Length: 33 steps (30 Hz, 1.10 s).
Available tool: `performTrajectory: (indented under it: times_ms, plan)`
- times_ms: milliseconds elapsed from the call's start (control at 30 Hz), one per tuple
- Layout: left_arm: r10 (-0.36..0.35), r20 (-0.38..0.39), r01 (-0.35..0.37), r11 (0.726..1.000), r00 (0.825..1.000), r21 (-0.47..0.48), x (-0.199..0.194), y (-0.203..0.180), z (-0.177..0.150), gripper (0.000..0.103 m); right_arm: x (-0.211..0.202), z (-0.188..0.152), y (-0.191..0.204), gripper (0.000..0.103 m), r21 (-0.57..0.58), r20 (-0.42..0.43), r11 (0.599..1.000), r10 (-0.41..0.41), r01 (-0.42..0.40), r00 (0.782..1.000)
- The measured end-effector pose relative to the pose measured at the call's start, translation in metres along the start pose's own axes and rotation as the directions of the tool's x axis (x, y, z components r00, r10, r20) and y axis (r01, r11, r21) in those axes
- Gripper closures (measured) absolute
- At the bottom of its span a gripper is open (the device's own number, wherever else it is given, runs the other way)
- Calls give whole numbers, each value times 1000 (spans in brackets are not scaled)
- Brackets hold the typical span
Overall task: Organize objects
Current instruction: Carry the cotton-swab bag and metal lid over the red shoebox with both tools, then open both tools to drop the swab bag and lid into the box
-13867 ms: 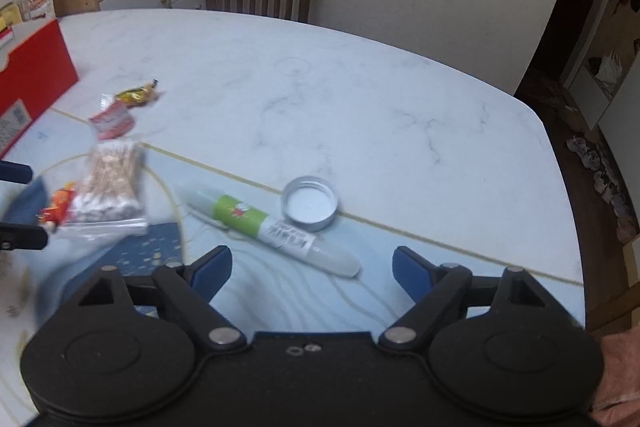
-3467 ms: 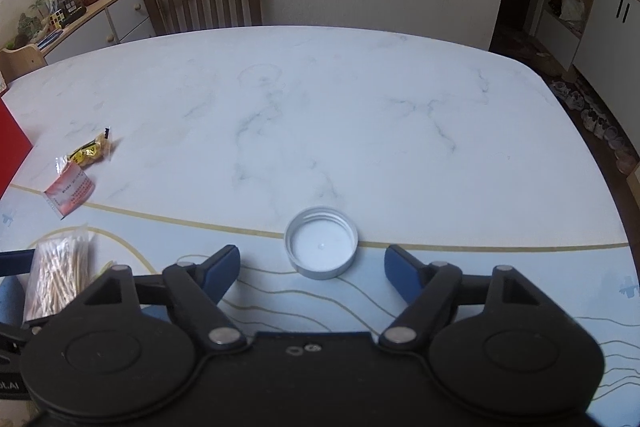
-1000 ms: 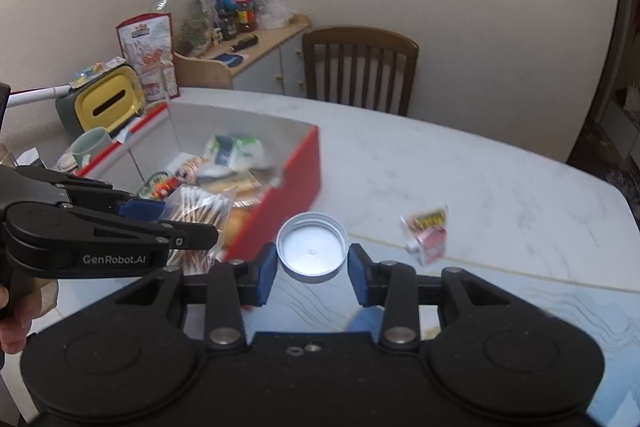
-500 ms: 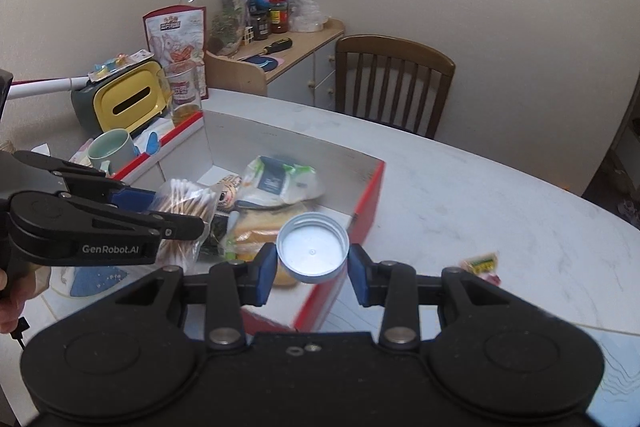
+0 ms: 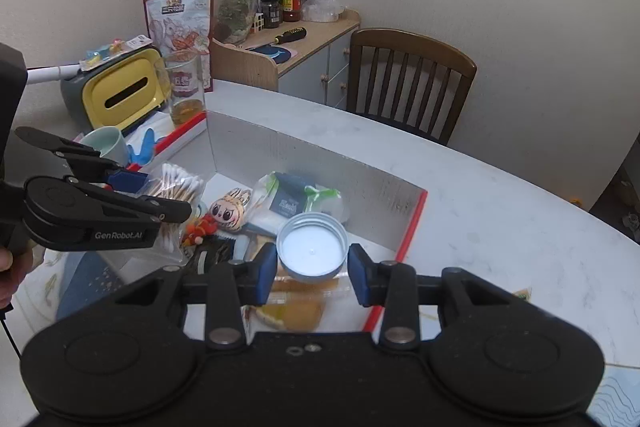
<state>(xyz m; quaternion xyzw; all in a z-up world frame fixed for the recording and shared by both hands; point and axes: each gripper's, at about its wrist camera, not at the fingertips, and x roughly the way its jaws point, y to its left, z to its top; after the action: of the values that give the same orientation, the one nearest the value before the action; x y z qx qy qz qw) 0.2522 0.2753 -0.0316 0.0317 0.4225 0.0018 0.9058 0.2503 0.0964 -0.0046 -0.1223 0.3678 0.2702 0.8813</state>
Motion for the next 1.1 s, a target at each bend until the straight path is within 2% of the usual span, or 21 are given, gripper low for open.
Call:
performTrajectory:
  times_ms: [500, 833, 1100]
  plan:
    - [5, -128, 2, 999, 992, 50, 62, 2, 14, 68, 66, 12, 8, 66, -28, -114, 999, -39, 36, 993]
    - [-23, -185, 33, 998, 983, 52, 80, 2, 16, 68, 82, 7, 7, 66, -38, -151, 999, -43, 38, 988]
    - [-19, -210, 31, 998, 977, 53, 85, 0, 15, 67, 83, 8, 4, 66, -22, -156, 999, -39, 36, 987]
